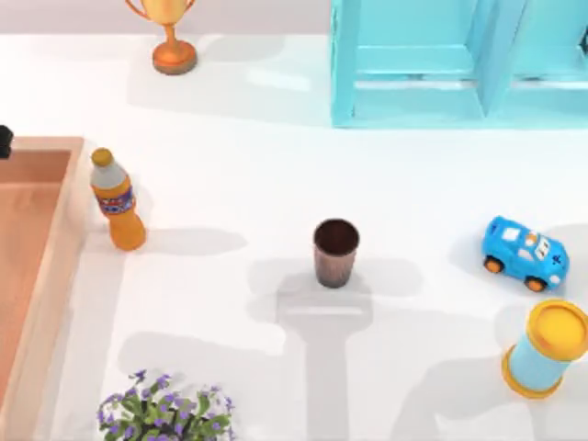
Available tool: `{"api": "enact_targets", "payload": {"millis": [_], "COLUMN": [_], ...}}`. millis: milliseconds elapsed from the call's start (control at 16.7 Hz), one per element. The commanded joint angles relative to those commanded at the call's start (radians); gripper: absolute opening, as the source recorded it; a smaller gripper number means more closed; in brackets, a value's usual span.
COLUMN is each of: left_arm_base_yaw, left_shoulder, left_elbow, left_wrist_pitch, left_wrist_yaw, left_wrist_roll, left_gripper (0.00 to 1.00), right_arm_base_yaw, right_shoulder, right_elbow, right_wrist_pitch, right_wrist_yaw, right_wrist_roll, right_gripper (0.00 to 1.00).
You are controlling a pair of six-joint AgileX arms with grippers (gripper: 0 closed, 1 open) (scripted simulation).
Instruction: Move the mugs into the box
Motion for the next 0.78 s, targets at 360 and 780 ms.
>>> {"api": "enact_targets", "payload": {"millis": [360, 780], "left_arm_base_yaw": [0.221, 0.238], "left_shoulder": [-0.117, -0.115], "left_elbow": [-0.251, -0.281], "left_wrist_pitch": [0.035, 0.051], "left_wrist_yaw": [-0.052, -0.059], "left_wrist_roll": [0.150, 0.164], "left_gripper": [0.00, 0.00], "right_arm_base_yaw": [0.000, 0.000], "right_shoulder": [0.000, 0.000], "right_elbow": [0.000, 0.000], "right_wrist_pitch": [0.000, 0.000], "right_wrist_yaw": [0.000, 0.000], "right_wrist_roll": [0.000, 0.000], "right_gripper": [1.00, 1.00]}}
